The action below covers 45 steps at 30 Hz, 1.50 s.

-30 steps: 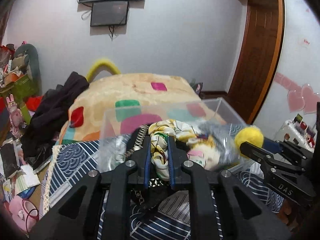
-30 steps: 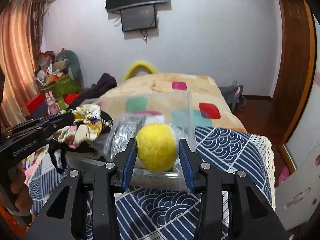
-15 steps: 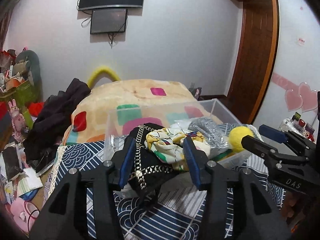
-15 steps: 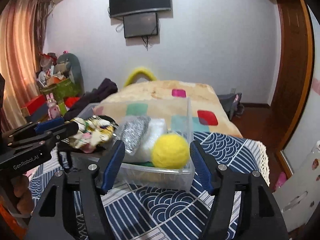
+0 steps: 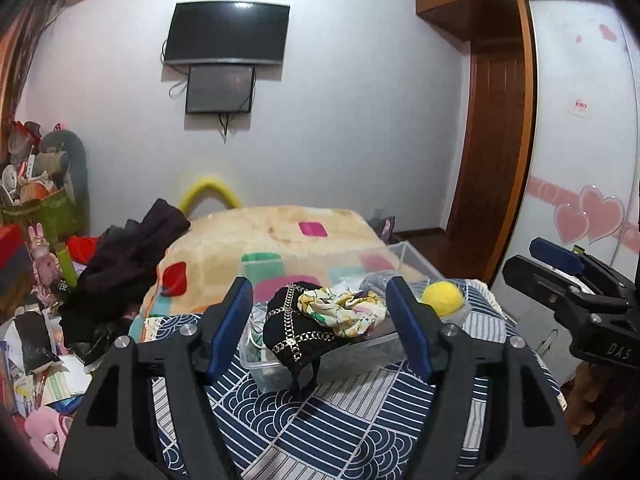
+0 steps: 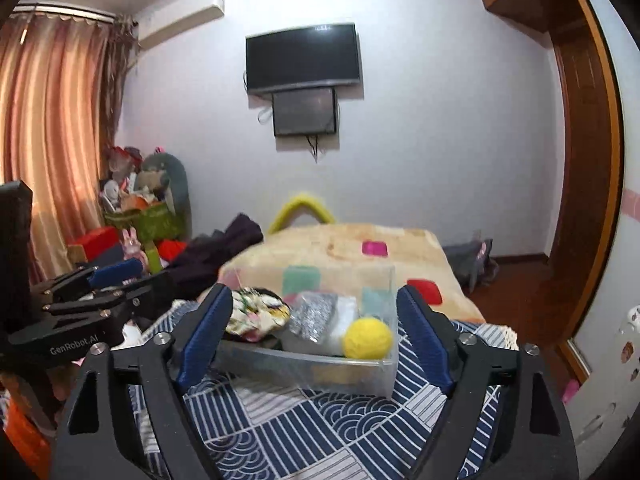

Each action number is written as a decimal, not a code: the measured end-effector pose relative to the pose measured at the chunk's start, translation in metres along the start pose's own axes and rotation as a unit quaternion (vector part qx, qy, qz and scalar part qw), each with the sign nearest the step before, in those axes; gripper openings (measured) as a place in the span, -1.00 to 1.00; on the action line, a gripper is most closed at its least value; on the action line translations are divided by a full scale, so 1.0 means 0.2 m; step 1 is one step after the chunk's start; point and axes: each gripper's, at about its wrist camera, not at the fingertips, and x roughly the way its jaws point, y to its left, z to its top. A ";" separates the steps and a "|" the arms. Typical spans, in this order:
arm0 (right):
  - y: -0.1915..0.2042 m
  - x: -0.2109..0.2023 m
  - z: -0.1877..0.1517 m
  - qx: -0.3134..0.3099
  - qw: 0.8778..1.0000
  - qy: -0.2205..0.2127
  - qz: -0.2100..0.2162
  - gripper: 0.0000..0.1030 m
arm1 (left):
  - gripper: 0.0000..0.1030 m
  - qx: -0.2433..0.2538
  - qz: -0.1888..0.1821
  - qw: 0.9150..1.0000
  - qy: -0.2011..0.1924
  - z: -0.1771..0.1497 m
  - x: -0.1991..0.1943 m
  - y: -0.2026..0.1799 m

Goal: Organize soft objects

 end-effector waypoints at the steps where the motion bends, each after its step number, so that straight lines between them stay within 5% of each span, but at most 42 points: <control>1: 0.01 -0.01 0.00 -0.001 1.000 -0.005 0.001 0.62 | 0.40 0.000 -0.002 1.000 -0.004 0.00 -0.02 0.00; 6: 0.04 -0.06 0.01 -0.003 1.000 -0.028 0.004 0.90 | 0.62 0.001 0.000 1.000 -0.026 0.00 -0.13 -0.02; 15: 0.08 -0.10 -0.02 -0.001 0.999 -0.042 0.005 0.91 | 0.79 0.005 0.007 0.999 -0.050 0.00 -0.24 -0.03; 45: 0.07 -0.14 -0.03 0.002 0.999 -0.049 0.011 0.92 | 0.83 0.005 0.005 0.998 -0.058 -0.01 -0.28 -0.05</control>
